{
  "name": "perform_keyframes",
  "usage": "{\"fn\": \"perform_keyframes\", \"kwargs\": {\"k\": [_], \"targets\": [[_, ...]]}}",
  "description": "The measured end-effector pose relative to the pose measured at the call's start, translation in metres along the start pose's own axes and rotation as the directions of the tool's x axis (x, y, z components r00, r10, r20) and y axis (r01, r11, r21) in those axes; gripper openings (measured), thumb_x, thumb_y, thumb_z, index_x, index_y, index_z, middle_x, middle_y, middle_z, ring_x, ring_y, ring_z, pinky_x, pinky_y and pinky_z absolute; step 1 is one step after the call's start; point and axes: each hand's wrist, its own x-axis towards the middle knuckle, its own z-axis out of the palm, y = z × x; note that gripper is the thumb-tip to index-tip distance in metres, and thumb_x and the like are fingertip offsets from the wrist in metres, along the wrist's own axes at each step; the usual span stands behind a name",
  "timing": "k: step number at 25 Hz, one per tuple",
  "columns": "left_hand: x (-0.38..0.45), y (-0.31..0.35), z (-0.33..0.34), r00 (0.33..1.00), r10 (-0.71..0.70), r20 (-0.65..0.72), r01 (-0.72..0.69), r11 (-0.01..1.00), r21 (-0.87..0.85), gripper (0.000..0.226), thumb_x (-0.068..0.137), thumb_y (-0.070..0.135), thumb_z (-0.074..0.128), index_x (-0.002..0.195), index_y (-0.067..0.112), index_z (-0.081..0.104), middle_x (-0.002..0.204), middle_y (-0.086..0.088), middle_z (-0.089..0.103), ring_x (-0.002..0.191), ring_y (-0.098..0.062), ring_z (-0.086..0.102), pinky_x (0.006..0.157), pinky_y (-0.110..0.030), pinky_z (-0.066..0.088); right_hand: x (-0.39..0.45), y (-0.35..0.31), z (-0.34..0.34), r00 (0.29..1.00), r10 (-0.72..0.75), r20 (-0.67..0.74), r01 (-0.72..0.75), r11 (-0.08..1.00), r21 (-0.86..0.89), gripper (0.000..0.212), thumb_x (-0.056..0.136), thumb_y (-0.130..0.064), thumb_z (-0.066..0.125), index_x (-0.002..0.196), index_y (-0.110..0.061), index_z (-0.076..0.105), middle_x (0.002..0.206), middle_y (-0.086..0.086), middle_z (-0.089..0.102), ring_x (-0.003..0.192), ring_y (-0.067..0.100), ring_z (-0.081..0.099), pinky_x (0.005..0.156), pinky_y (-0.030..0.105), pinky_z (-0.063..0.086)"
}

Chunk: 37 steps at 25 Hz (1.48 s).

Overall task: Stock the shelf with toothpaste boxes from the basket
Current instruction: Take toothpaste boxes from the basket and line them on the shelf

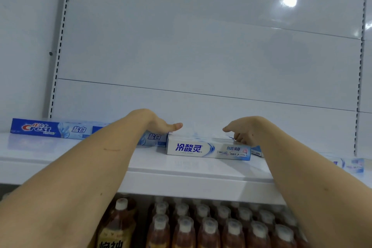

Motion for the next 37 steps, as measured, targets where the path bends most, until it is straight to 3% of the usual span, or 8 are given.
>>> {"fn": "perform_keyframes", "kwargs": {"k": [4,8,14,18,21,27,34,37], "targets": [[0.02,-0.001,-0.017,0.996,-0.009,0.091,0.012,1.0,-0.024,0.097,0.074,0.091,0.008,0.136,0.027,0.047,0.131,-0.003,0.044,0.108,-0.025,0.046,0.091,-0.039,0.034,0.017,-0.011,0.006,0.999,-0.008,-0.034,0.004,0.993,-0.121,0.067,0.096,-0.039,0.054,0.135,0.014,0.042,0.131,0.024,0.055,0.12,0.034,0.057,0.107,0.043,0.044],[0.039,0.001,-0.014,0.99,-0.08,0.117,0.085,0.996,-0.038,0.101,0.076,0.09,0.017,0.151,0.024,0.029,0.155,-0.004,0.032,0.139,-0.025,0.034,0.114,-0.039,0.023,0.033,-0.009,0.009,0.997,-0.014,0.08,0.013,1.0,0.007,0.055,0.099,-0.041,0.049,0.134,0.0,0.038,0.119,0.023,0.056,0.105,0.032,0.06,0.103,0.038,0.043],[0.039,-0.002,-0.018,0.985,-0.086,0.146,0.094,0.995,-0.044,0.107,0.069,0.095,0.02,0.152,0.027,0.029,0.155,0.002,0.031,0.14,-0.023,0.031,0.116,-0.041,0.019,0.036,-0.016,0.004,0.997,0.029,0.066,-0.023,0.995,-0.099,0.075,0.097,-0.04,0.051,0.147,0.011,0.026,0.145,0.025,0.043,0.13,0.036,0.048,0.111,0.046,0.038],[0.049,-0.005,-0.027,0.982,-0.056,0.181,0.061,0.998,-0.02,0.09,0.073,0.093,0.014,0.13,0.031,0.046,0.109,0.001,0.046,0.098,-0.021,0.045,0.093,-0.036,0.031,0.045,-0.029,0.006,0.998,-0.044,0.034,0.048,0.988,-0.146,0.063,0.099,-0.027,0.052,0.144,0.011,0.033,0.147,0.026,0.042,0.134,0.038,0.045,0.113,0.045,0.036],[0.065,-0.01,-0.022,0.972,-0.074,0.222,0.09,0.994,-0.066,0.111,0.062,0.097,0.024,0.15,0.029,0.034,0.153,0.001,0.035,0.137,-0.021,0.036,0.111,-0.039,0.024,0.055,-0.031,0.012,0.989,-0.144,-0.022,0.136,0.967,-0.216,0.049,0.098,-0.013,0.052,0.142,0.005,0.041,0.147,0.022,0.042,0.135,0.036,0.042,0.114,0.044,0.033],[0.053,-0.003,-0.02,0.978,-0.135,0.16,0.149,0.986,-0.075,0.111,0.068,0.096,0.022,0.155,0.026,0.024,0.161,-0.004,0.024,0.145,-0.023,0.029,0.115,-0.04,0.022,0.057,-0.027,0.015,0.999,-0.043,0.025,0.048,0.973,-0.224,0.053,0.103,-0.028,0.044,0.143,0.005,0.037,0.106,0.017,0.059,0.116,0.032,0.055,0.107,0.043,0.042],[0.054,-0.005,-0.014,0.993,-0.04,0.11,0.059,0.983,-0.175,0.133,0.043,0.106,0.027,0.153,0.031,0.027,0.16,-0.004,0.027,0.143,-0.028,0.032,0.116,-0.046,0.024,0.045,-0.027,0.014,0.999,-0.049,0.002,0.049,0.997,-0.059,0.053,0.102,-0.025,0.046,0.141,0.01,0.039,0.136,0.026,0.047,0.127,0.037,0.048,0.111,0.041,0.038],[0.018,0.001,-0.026,0.989,0.118,-0.092,-0.14,0.947,-0.288,0.111,0.068,0.095,0.021,0.157,0.028,0.01,0.165,0.0,0.004,0.151,-0.027,0.01,0.122,-0.048,0.01,0.0,-0.052,0.02,0.932,-0.292,-0.216,0.299,0.954,0.002,0.049,0.104,-0.016,0.038,0.146,0.007,0.03,0.153,0.021,0.034,0.139,0.036,0.035,0.112,0.039,0.031]]}}
